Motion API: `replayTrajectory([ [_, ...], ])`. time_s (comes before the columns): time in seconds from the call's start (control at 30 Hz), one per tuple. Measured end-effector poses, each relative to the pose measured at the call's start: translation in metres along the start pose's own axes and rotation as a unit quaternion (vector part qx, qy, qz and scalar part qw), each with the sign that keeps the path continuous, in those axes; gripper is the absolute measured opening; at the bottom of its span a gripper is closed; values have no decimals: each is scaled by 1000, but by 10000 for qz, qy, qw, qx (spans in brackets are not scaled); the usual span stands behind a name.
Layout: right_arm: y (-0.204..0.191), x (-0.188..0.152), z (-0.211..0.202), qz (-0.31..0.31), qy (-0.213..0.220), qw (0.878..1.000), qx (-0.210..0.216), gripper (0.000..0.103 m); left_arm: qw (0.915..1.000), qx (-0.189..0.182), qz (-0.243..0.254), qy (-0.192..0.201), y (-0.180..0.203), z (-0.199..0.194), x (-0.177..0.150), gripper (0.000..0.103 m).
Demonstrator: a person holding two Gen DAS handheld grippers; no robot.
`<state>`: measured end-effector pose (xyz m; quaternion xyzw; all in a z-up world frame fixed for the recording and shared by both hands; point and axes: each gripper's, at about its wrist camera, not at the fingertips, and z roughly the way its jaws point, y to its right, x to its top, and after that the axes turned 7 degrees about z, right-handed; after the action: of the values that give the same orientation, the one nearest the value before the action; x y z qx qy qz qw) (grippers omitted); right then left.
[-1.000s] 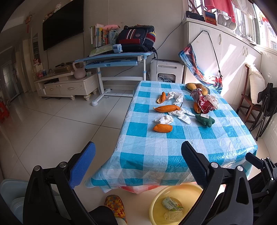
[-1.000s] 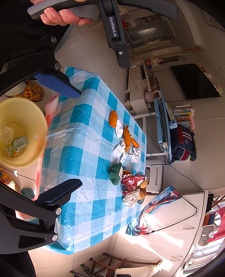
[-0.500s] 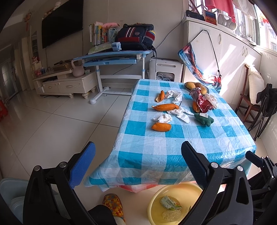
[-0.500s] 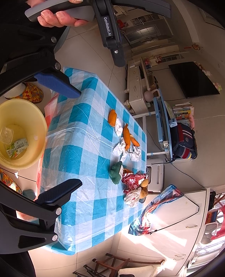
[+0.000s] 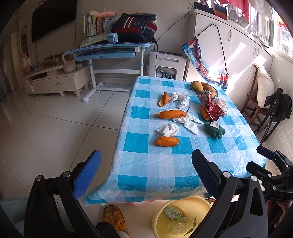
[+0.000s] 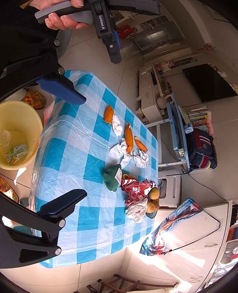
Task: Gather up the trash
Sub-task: 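Grasp the white tissue with the left gripper while the right gripper grasps the green plush, then carry the tissue and green plush to the yellow basin and release both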
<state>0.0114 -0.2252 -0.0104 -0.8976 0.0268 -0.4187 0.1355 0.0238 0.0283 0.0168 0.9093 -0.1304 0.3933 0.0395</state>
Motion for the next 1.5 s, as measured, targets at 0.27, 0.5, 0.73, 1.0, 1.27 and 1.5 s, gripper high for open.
replayTrajectory([
  [0.27, 24, 35, 47, -120, -395, 9991, -94, 88, 9983, -211, 394, -378, 8, 54, 30, 96],
  [0.5, 37, 57, 88, -286, -649, 9971, -262, 85, 9948, -269, 689, -702, 21, 104, 50, 96],
  [0.73, 52, 64, 117, -174, -910, 9954, -228, 74, 9870, -318, 1193, -1034, 53, 146, 57, 78],
  [1.0, 56, 61, 132, -299, -1203, 9922, -129, 45, 9761, -334, 1519, -1519, 74, 177, 50, 26],
  [1.27, 58, 63, 112, -189, -1024, 9945, 78, 37, 9921, -698, 555, -886, 42, 147, 72, 21],
  [1.5, 42, 61, 83, -144, -889, 9949, 454, 37, 9939, -1040, 30, -356, 18, 106, 79, 21],
])
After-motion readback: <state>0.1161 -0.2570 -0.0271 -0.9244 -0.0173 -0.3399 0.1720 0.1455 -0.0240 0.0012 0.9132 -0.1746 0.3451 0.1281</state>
